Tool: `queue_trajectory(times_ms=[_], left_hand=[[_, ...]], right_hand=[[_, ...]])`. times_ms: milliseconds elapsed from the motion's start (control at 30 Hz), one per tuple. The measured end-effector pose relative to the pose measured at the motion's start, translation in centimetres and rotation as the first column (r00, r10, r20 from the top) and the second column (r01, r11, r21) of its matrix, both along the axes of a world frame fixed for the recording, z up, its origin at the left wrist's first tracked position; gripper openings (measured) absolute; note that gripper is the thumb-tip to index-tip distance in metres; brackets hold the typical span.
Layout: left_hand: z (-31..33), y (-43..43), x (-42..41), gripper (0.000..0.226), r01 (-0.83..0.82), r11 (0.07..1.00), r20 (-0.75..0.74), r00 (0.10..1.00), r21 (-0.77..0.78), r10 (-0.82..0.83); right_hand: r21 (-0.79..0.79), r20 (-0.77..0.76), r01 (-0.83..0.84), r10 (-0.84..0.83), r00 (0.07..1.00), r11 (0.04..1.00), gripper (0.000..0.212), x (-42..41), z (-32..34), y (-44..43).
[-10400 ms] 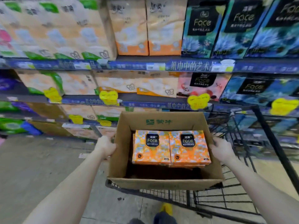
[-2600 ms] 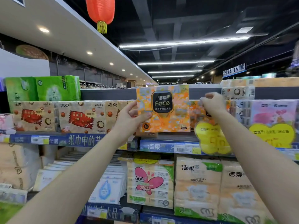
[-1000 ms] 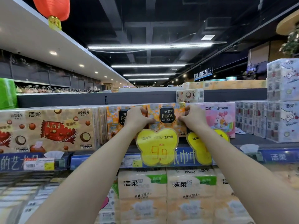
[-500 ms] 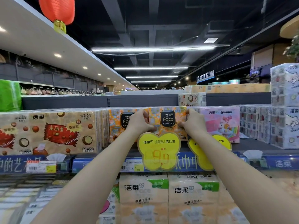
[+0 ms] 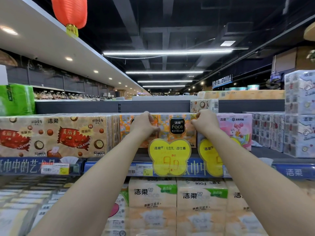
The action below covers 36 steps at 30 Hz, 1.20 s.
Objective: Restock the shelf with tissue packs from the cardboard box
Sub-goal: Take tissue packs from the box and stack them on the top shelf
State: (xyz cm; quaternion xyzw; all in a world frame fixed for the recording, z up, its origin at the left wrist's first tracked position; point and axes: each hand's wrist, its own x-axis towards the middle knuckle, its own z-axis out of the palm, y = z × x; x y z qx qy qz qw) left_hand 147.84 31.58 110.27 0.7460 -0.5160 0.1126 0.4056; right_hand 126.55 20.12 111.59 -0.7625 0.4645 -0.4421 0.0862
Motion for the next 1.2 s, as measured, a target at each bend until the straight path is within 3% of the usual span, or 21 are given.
queue_trajectory(times_ms=[100, 267, 533, 700, 833, 1200], left_hand=[[0.8, 1.9, -0.1, 0.034, -0.037, 0.997, 0.084, 0.996, -0.073, 0.043], [2.4, 5.9, -3.0, 0.041, -0.003, 0.996, 0.234, 0.972, -0.086, 0.023], [-1.2, 14.0, -10.3, 0.051, 0.103, 0.992, 0.482, 0.867, 0.072, -0.125], [-8.9, 17.4, -15.5, 0.051, 0.238, 0.956, 0.411, 0.864, 0.172, -0.289], [-16.2, 19.5, -20.6, 0.055, 0.339, 0.889, 0.285, 0.859, 0.307, -0.426], [-29.3, 22.4, -36.0, 0.058, 0.398, 0.728, 0.209, 0.781, 0.559, -0.588]], right_hand=[[-0.069, -0.031, -0.024, 0.022, 0.999, 0.997, 0.029, 0.1, 0.4, 1.4], [-0.107, -0.161, -0.100, 0.082, 0.984, 0.989, 0.042, -0.2, 0.1, 6.2], [-0.075, -0.382, -0.039, 0.008, 0.924, 0.996, 0.041, -5.7, -3.5, 16.2], [0.068, -0.446, 0.101, -0.060, 0.893, 0.993, 0.052, -12.1, -10.6, 21.8], [0.209, -0.525, 0.153, -0.021, 0.851, 0.966, 0.053, -18.3, -16.3, 27.0], [0.453, -0.548, 0.354, -0.058, 0.834, 0.818, 0.055, -37.1, -31.5, 33.0]])
